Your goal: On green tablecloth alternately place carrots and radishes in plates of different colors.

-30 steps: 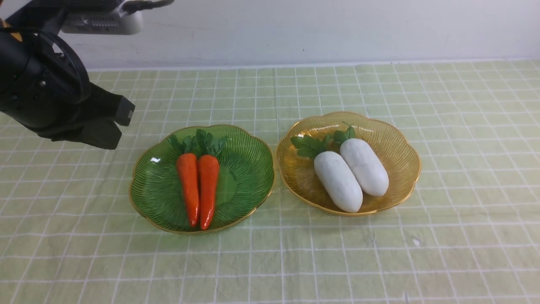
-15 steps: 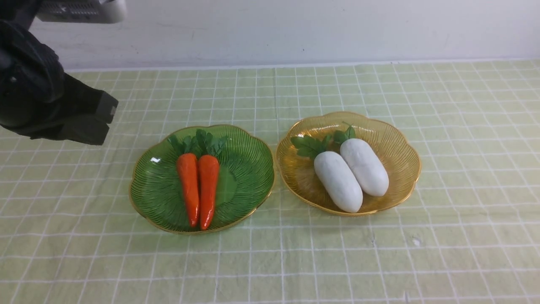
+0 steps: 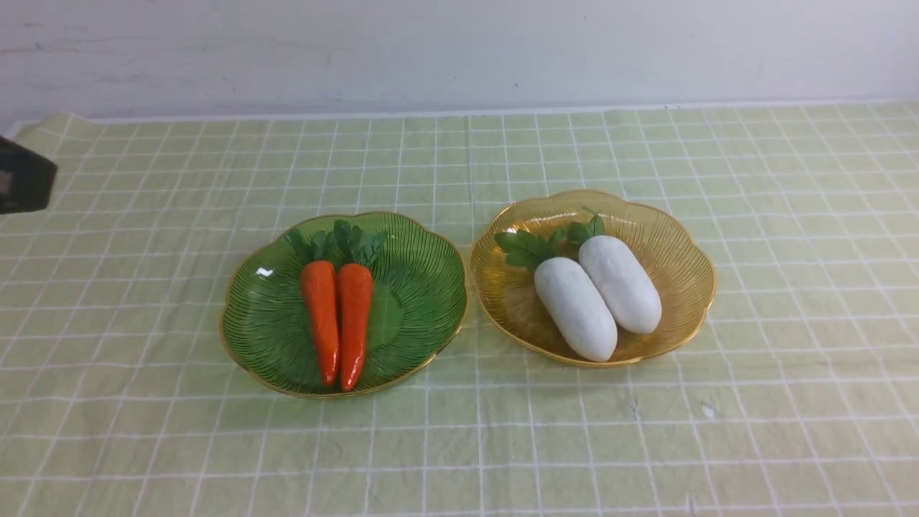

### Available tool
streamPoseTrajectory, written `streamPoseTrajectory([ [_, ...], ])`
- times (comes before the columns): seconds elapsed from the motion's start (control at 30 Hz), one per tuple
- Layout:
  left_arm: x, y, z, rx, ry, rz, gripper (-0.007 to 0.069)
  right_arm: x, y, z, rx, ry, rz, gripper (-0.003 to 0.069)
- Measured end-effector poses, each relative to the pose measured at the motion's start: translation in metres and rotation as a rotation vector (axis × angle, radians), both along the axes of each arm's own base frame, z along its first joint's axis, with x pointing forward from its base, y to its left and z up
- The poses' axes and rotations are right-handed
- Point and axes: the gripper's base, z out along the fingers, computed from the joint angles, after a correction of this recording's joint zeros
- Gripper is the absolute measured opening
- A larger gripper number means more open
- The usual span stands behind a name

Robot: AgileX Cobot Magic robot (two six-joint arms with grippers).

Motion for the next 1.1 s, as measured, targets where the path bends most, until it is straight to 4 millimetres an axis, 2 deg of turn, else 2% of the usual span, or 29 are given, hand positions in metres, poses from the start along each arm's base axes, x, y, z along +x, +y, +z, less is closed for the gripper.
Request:
streamPoseTrajectory([
  [0.1,-0.025,0.004,-0.001,-0.004,-0.041,-0.001,-0.0008,0.000,0.000,0.000,0.000,0.000,0.000,-0.0015],
  [0.2,-0.048,0.007,-0.014,-0.006,-0.055,-0.002,-0.0008,0.000,0.000,0.000,0.000,0.000,0.000,-0.0015],
  [0.27,-0.059,0.009,-0.029,-0.007,-0.041,-0.004,-0.0008,0.000,0.000,0.000,0.000,0.000,0.000,-0.0015],
  [0.3,-0.071,0.010,-0.043,-0.017,-0.064,-0.002,-0.0008,0.000,0.000,0.000,0.000,0.000,0.000,-0.0015],
  [0.37,-0.080,0.012,-0.070,-0.047,-0.152,0.013,-0.0008,0.000,0.000,0.000,0.000,0.000,0.000,-0.0015],
  [0.43,-0.082,0.013,-0.080,-0.063,-0.206,0.023,-0.0008,0.000,0.000,0.000,0.000,0.000,0.000,-0.0015],
  [0.47,-0.082,0.013,-0.091,-0.074,-0.240,0.032,-0.0008,0.000,0.000,0.000,0.000,0.000,0.000,-0.0015],
  [0.53,-0.081,0.015,-0.110,-0.111,-0.386,0.060,-0.0008,0.000,0.000,0.000,0.000,0.000,0.000,-0.0015],
  [0.73,-0.074,0.018,-0.143,-0.166,-0.613,0.114,-0.0008,0.000,0.000,0.000,0.000,0.000,0.000,-0.0015],
  [0.93,-0.065,0.018,-0.175,-0.158,-0.569,0.128,-0.0008,0.000,0.000,0.000,0.000,0.000,0.000,-0.0015],
  [1.1,-0.063,0.018,-0.194,-0.147,-0.516,0.129,-0.0008,0.000,0.000,0.000,0.000,0.000,0.000,-0.0015],
])
